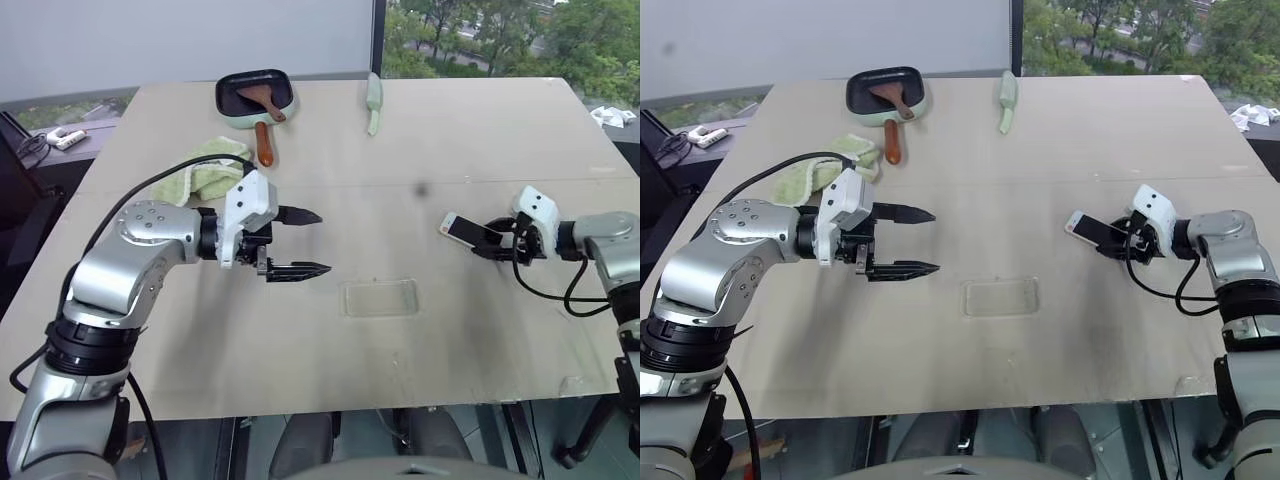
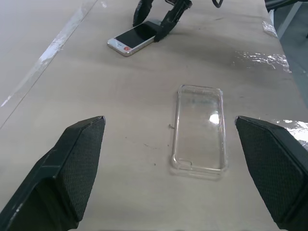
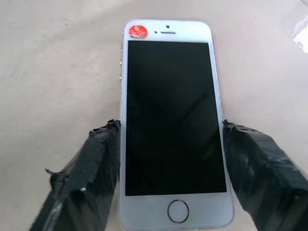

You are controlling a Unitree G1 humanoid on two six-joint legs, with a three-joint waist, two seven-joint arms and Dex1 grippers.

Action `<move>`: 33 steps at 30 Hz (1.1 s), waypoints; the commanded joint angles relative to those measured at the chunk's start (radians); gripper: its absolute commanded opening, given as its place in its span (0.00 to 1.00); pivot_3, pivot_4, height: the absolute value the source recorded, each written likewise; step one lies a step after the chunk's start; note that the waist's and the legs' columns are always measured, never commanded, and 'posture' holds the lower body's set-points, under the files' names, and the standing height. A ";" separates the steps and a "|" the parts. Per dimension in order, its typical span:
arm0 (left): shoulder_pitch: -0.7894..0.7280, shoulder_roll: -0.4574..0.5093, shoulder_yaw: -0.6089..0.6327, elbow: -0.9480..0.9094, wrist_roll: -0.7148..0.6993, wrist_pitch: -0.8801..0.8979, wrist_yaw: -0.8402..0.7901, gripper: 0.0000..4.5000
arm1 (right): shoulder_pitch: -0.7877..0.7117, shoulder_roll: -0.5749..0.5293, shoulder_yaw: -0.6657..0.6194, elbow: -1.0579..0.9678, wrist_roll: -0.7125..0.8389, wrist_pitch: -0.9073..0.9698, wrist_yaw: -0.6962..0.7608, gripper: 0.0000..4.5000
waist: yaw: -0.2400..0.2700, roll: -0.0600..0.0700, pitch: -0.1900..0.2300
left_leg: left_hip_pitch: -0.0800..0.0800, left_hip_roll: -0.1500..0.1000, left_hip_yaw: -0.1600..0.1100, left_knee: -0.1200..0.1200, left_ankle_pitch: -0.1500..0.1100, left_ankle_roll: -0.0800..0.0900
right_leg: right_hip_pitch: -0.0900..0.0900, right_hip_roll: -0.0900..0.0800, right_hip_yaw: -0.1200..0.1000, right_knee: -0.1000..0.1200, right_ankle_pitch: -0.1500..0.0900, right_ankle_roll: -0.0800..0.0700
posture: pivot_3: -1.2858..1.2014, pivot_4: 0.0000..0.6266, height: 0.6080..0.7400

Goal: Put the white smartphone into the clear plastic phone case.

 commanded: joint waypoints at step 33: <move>-0.030 -0.043 0.015 0.049 0.001 -0.019 0.038 1.00 | 0.136 0.004 0.076 -0.742 0.109 0.221 0.033 0.62 | 0.001 0.002 0.001 | -0.002 0.000 -0.001 -0.001 0.000 0.000 | -0.002 0.000 0.000 0.000 0.000 0.000 | 0.52 0.24 1.00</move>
